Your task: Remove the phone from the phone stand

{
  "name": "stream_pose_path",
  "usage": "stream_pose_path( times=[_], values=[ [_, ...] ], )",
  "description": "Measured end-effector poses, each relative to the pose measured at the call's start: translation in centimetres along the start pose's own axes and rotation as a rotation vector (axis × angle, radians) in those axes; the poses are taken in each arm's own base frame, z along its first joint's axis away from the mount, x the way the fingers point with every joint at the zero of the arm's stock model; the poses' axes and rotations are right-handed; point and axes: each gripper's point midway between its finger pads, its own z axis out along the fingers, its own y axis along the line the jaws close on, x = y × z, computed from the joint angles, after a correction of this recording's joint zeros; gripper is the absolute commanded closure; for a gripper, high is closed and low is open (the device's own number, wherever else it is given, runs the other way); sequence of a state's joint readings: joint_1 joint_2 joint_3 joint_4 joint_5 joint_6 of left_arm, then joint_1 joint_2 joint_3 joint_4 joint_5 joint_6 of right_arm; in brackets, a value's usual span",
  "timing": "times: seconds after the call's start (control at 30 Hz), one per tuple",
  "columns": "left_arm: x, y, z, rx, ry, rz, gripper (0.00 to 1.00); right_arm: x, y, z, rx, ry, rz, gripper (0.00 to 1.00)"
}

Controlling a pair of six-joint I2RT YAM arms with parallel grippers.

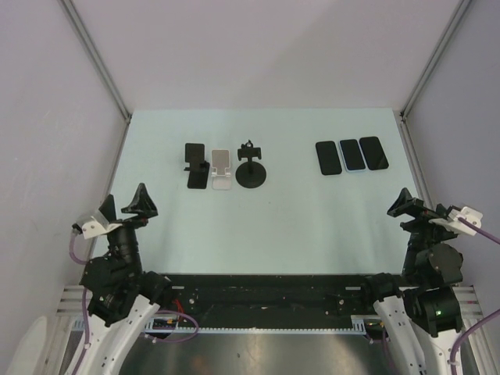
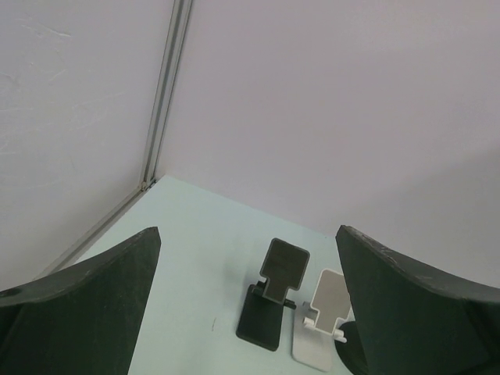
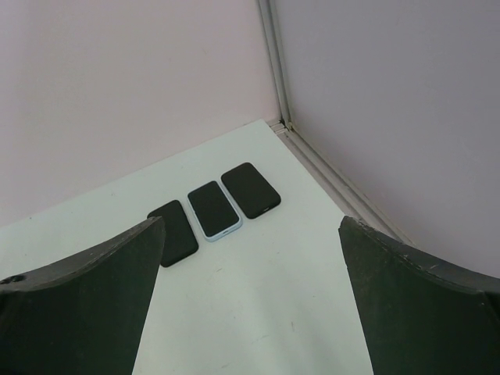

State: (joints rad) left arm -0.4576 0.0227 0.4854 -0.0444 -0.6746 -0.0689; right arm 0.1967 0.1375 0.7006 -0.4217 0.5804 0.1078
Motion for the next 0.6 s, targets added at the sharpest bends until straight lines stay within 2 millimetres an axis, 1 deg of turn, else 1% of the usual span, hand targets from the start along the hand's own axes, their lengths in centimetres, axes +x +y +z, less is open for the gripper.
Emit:
stream_pose_path(
  times=[0.1,0.17,0.23,0.37,0.6],
  values=[
    [0.7,-0.1,0.1,0.004,-0.023,-0.013,0.00,-0.5,-0.4,-0.2,0.014,-0.026,0.014,0.00],
    [1.5,-0.3,0.2,0.017,-0.017,-0.006,0.00,-0.7,-0.6,-0.3,0.024,-0.038,0.018,0.00],
    [1.8,-0.5,0.2,0.030,-0.013,-0.002,0.00,-0.7,-0.8,-0.2,0.035,-0.047,0.019,0.00],
    [1.2,-1.0,0.3,0.052,-0.036,-0.024,0.00,-0.8,-1.1,-0.1,0.053,-0.057,0.014,0.00],
    [0.8,-1.1,0.3,0.054,-0.049,-0.042,0.00,-0.5,-1.2,0.2,0.061,-0.061,0.012,0.00]
  ],
)
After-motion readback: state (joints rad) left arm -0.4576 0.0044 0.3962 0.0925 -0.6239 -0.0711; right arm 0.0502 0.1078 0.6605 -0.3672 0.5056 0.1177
